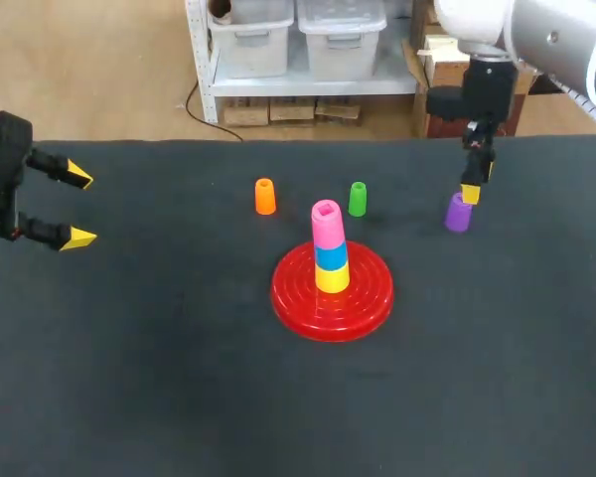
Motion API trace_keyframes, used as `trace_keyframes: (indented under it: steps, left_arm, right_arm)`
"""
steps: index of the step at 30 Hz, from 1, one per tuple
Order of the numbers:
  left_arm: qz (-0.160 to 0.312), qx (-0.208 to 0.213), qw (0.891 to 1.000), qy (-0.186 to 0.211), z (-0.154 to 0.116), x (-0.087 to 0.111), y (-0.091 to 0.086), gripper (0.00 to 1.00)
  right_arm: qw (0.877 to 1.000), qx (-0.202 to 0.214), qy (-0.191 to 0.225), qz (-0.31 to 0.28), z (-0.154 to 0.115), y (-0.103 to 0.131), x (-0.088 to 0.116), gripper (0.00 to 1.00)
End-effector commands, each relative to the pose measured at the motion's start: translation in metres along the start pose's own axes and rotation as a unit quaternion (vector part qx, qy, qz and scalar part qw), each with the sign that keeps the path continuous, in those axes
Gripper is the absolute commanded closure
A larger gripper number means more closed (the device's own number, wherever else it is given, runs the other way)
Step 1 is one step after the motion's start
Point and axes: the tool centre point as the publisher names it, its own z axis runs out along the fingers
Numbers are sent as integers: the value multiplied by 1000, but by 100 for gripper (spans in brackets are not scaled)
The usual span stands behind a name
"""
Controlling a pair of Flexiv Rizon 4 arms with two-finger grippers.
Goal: Pick up and stack the cylinders on the red base in this order: pink,purple,orange,green
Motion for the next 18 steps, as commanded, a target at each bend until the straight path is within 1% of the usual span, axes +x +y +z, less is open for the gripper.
trace_keyframes:
  steps: [1, 6, 14, 18]
  left_arm:
    - [1, -2, 1000, -1, 0, 1, -1, 0]
    - [1, -2, 1000, -1, 0, 1, -1, 0]
    - [1, -2, 1000, -1, 0, 1, -1, 0]
    - [1, -2, 1000, -1, 0, 1, -1, 0]
  right_arm:
    - [1000, -14, 8, -4, 5, -15, -9, 0]
    - [1000, 7, 6, -8, 8, -16, -10, 0]
    - [999, 46, -8, -14, 18, -10, -12, 0]
    - [998, 51, -7, -21, 21, -9, -17, 0]
